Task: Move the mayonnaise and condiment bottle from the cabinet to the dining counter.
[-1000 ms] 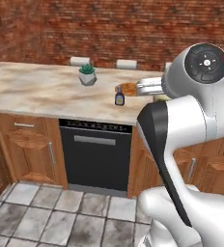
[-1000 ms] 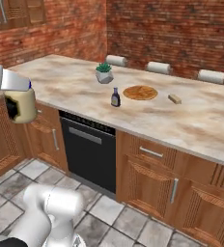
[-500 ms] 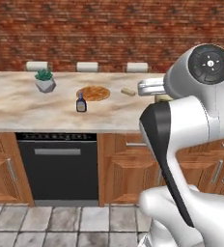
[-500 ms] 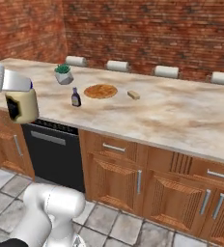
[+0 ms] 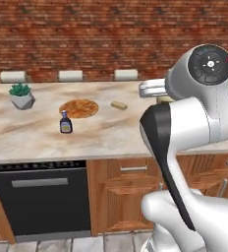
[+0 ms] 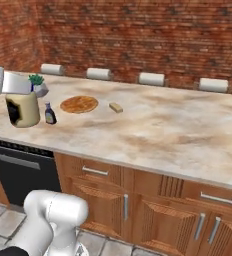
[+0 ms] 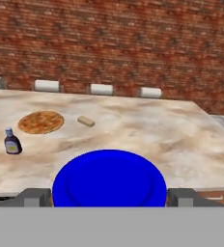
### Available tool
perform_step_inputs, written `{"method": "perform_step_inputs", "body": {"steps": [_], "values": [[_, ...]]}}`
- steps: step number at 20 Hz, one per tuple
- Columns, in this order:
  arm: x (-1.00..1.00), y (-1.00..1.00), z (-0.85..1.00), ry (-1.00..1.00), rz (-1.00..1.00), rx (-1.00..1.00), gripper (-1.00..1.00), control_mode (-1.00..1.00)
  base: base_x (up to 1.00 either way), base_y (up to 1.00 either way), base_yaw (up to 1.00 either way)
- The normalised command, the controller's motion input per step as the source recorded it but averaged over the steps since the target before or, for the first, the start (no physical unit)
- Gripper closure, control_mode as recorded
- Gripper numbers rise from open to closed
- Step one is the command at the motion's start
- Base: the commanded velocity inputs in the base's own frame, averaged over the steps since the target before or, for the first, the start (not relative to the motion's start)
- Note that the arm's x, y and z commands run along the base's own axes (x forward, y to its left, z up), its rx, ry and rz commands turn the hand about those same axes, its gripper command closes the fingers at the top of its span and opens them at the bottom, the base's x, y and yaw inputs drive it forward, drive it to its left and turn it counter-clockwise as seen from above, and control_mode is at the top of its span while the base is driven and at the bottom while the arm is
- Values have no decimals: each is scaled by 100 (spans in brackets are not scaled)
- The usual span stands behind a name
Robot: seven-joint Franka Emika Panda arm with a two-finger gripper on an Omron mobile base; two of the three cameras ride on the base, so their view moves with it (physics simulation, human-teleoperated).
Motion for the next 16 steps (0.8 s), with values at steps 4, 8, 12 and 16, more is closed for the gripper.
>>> {"method": "perform_step_inputs", "body": {"steps": [4,8,12,16], "values": [[0,0,0,0,0,0,100,100,70,-28,-15],[0,0,0,0,0,0,100,100,80,-7,-10],[0,0,0,0,0,0,100,100,77,-16,-6],[0,0,0,0,0,0,100,100,69,-18,-2]]}}
